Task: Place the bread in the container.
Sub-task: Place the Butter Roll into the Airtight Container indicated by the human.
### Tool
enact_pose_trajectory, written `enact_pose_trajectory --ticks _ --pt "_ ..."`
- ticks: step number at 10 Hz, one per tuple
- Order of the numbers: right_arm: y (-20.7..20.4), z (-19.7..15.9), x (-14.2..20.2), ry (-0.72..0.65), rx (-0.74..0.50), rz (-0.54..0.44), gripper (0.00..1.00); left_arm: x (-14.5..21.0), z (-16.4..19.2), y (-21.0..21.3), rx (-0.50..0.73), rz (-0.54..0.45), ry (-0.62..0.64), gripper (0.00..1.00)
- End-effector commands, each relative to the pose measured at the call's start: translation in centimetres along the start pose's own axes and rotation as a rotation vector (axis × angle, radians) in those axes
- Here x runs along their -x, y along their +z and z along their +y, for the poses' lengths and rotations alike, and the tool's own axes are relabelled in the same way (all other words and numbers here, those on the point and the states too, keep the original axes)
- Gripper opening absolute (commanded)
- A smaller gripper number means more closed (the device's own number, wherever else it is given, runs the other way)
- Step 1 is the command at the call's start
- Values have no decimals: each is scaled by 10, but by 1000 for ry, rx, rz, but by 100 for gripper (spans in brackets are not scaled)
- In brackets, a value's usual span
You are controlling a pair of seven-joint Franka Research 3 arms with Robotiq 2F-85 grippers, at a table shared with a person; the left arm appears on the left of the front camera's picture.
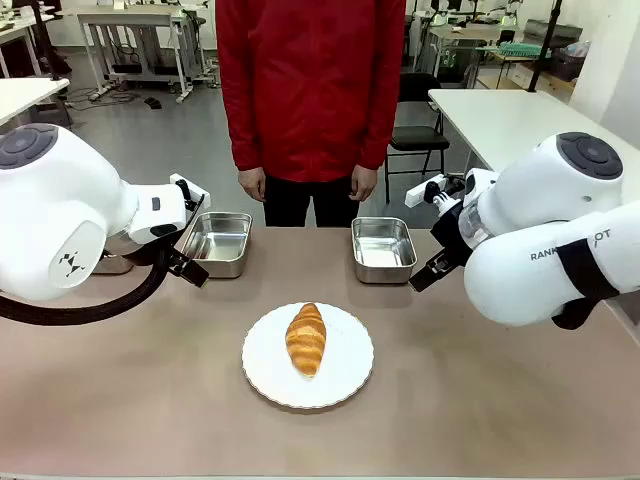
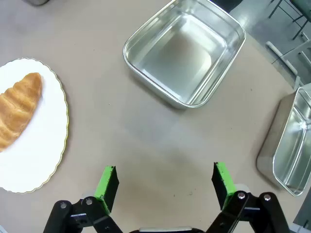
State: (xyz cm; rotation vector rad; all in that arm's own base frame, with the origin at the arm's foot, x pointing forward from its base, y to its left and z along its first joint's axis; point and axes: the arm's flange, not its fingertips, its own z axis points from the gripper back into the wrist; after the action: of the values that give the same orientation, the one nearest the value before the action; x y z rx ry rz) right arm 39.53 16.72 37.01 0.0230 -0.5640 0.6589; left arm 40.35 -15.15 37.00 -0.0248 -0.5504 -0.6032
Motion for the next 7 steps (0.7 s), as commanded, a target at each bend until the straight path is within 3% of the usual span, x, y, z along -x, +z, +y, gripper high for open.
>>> enact_pose_trajectory --ticks 1,7 --pt "0 0 0 0 0 0 100 0 0 0 0 0 0 100" --pt "0 0 0 0 0 0 100 0 0 0 0 0 0 100"
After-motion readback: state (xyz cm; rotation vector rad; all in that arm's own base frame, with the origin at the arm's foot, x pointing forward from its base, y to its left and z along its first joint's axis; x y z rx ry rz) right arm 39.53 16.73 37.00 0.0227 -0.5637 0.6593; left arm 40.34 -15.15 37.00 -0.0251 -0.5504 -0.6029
